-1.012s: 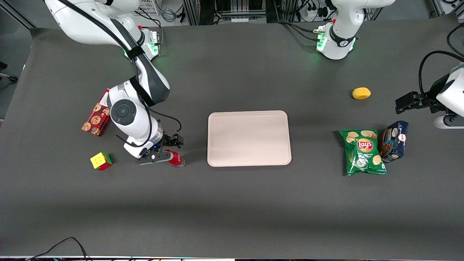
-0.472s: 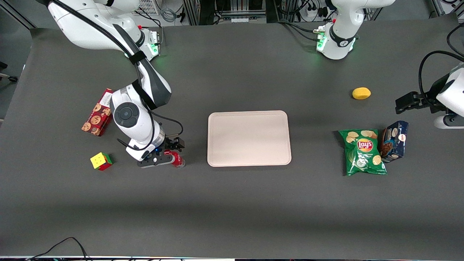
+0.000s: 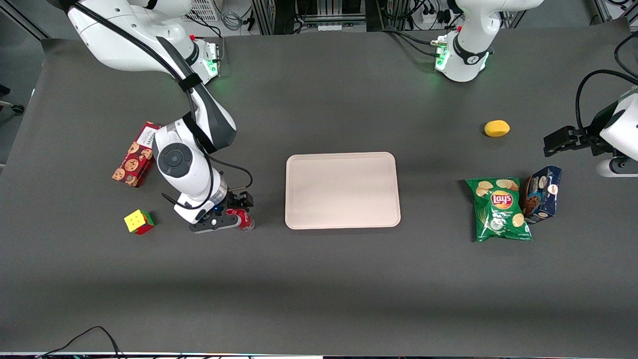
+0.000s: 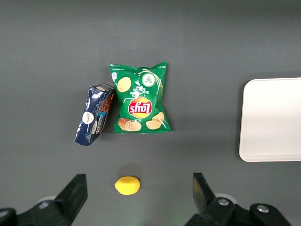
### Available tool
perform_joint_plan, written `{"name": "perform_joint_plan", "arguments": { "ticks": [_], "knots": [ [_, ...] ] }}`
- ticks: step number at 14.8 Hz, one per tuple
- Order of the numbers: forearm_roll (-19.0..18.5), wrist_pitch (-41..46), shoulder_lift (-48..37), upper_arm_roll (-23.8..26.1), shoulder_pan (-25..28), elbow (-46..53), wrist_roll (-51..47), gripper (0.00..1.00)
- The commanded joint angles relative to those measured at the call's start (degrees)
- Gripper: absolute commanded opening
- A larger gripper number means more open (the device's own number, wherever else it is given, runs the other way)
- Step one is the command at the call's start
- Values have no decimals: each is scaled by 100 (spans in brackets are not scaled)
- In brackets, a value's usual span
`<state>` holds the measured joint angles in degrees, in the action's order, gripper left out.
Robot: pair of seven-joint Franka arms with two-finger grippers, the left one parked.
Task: Place coke bottle on tray
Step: 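Lower the right gripper and close it around the bottle's neck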
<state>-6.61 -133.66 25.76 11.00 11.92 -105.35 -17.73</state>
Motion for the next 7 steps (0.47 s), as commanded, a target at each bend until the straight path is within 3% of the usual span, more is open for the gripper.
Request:
{"name": "perform_joint_plan", "arguments": {
  "ticks": [1, 2, 5, 6, 7],
  "knots": [
    [-77, -11, 149, 16, -6, 226, -213, 61],
    [-77, -11, 149, 16, -6, 226, -204, 52],
    [-86, -11, 149, 16, -6, 234, -152, 9],
    [-86, -11, 149, 8, -6, 243, -117, 0],
    [-95, -11, 149, 8, 3, 261, -108, 0]
  ]
}}
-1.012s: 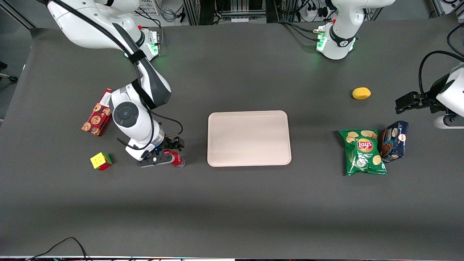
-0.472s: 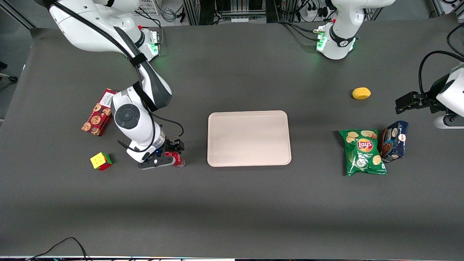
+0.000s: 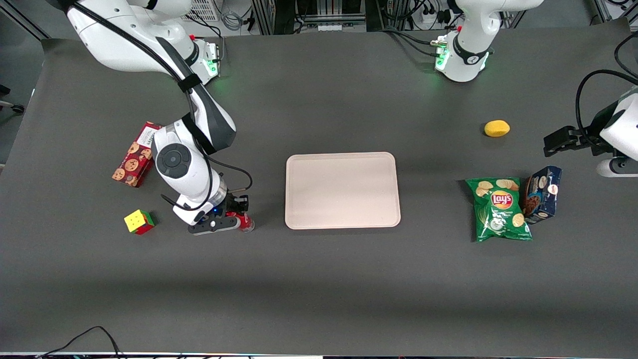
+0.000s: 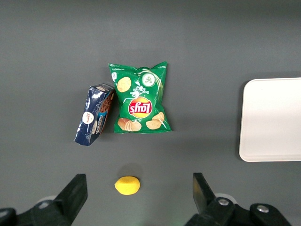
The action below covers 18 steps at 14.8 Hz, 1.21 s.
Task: Place coke bottle on tray
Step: 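Lower the right gripper and close it around the bottle's neck, then lift the bottle and carry it over the white tray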
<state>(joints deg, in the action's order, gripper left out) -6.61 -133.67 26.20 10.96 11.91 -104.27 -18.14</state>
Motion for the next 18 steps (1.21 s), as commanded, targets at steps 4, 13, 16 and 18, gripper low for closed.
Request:
{"name": "perform_joint_plan", "arguments": {
  "ticks": [4, 13, 16, 18],
  "knots": [
    [-86, 576, 44, 37, 13, 599, -67, 0],
    [247, 3838, -501, 617, 31, 2718, -145, 0],
    [275, 3928, -502, 635, 48, 2763, -154, 0],
    [266, 3928, -458, 679, 310, 2754, -433, 0]
  ]
}}
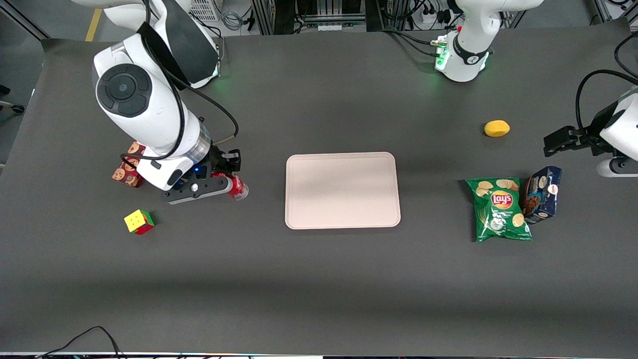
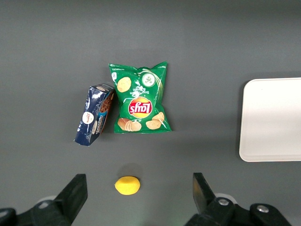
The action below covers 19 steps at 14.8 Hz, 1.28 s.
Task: Place coke bottle on tray
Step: 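Lift the bottle and carry it over the white tray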
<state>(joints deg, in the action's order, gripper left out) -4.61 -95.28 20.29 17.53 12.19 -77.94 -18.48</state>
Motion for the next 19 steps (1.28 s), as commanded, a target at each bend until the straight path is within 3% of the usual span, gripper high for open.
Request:
{"name": "perform_joint_plan", "arguments": {
  "ticks": [1, 6, 12, 19],
  "knots": [
    [57, 54, 168, -13, 510, 129, -803, 0],
    [65, -472, 405, -558, 1698, 112, -1703, 0],
    [-5, -1773, 1134, -584, 1699, -169, -1686, 0],
    [-31, -1942, 1689, -645, 1690, -169, -1633, 0]
  ]
}}
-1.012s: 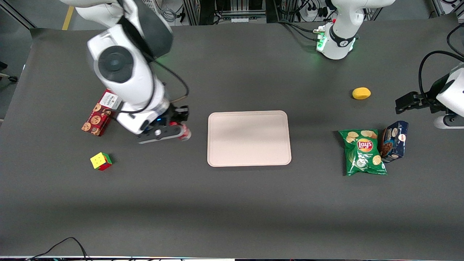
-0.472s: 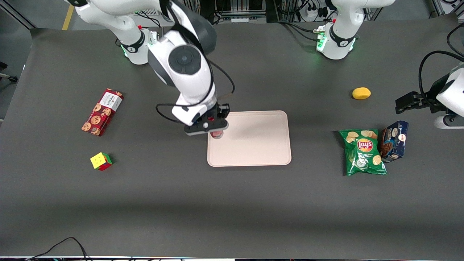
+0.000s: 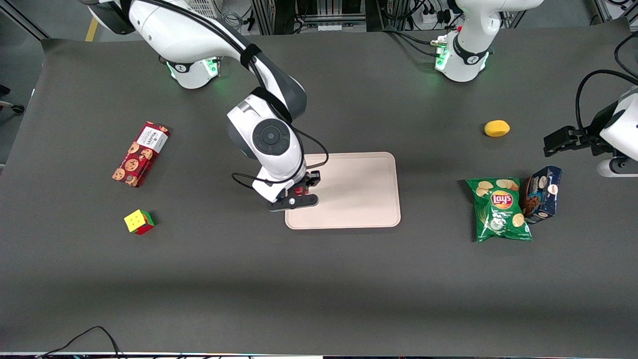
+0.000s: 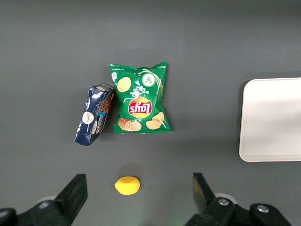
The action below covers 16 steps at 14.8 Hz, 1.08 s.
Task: Place coke bottle on tray
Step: 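Lower the bottle onto the tray and open the right gripper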
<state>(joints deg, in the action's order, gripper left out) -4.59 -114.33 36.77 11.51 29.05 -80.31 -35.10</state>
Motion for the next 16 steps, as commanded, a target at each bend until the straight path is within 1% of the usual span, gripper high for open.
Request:
{"name": "perform_joint_plan", "arguments": {
  "ticks": [1, 15, 16],
  "knots": [
    [-33, -45, 111, -44, 5, 77, 30, 0],
    [-33, -169, 278, -53, 13, 68, -23, 0],
    [-33, -177, 278, -53, 13, 77, -23, 2]
  ]
}}
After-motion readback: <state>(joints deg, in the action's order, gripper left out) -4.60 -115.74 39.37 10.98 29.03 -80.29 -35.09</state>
